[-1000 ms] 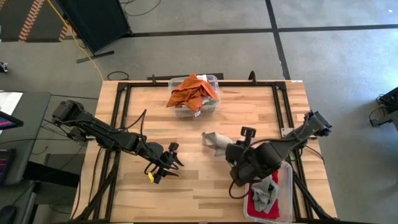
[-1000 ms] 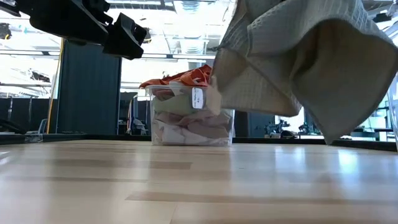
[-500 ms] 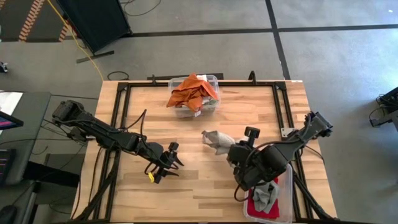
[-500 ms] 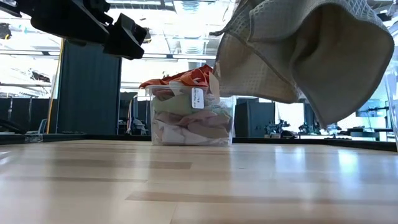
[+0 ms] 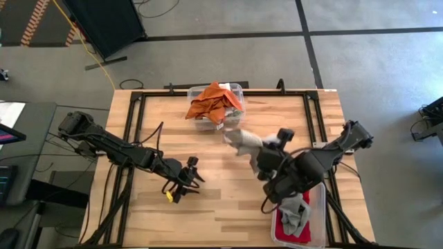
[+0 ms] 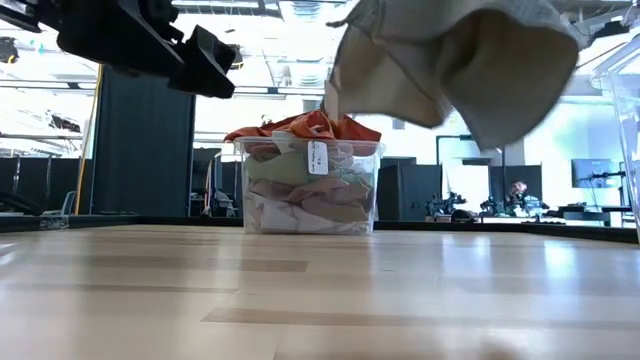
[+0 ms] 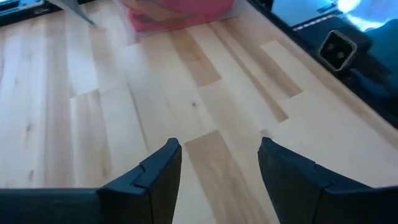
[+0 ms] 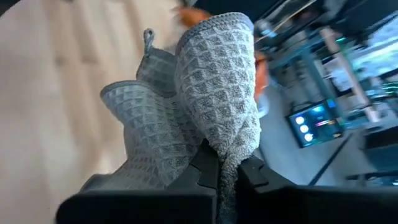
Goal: Sort towels by color in basket
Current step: Put the light gray towel into the top transparent bin, then return to Home Position
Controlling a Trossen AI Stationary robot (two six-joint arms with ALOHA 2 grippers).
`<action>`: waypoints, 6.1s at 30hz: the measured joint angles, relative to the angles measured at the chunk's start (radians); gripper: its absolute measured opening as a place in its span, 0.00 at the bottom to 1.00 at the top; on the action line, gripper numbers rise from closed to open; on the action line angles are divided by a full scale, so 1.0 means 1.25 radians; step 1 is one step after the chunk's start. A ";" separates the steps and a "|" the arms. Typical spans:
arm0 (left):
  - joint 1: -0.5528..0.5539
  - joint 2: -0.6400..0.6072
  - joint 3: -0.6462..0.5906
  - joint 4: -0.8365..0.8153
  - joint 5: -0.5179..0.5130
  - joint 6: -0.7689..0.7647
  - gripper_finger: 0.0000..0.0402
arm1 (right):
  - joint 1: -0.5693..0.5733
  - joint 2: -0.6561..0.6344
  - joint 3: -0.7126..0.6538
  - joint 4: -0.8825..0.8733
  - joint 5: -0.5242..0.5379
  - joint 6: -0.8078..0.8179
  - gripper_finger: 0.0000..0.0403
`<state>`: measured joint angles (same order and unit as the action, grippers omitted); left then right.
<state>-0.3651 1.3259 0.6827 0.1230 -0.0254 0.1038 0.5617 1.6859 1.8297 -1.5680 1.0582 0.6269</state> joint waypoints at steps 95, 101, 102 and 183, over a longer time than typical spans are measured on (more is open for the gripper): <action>0.022 0.000 -0.103 -0.034 -0.053 -0.088 0.51 | -0.775 0.269 -0.020 0.704 -0.830 -0.663 0.23; 0.022 0.000 -0.103 -0.034 -0.053 -0.097 0.51 | -0.742 0.193 -0.020 0.694 -0.830 -0.656 0.41; 0.022 0.000 -0.103 -0.034 -0.053 -0.099 0.51 | -0.737 0.180 -0.020 0.690 -0.830 -0.653 0.44; 0.114 -0.712 -0.536 0.213 -0.222 -0.102 0.51 | 0.012 -1.347 -1.276 1.039 -0.182 -0.446 0.47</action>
<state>-0.2221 0.4362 0.0129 0.3895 -0.3029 -0.0235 0.5766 0.0025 0.2344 -0.2699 0.8310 0.0700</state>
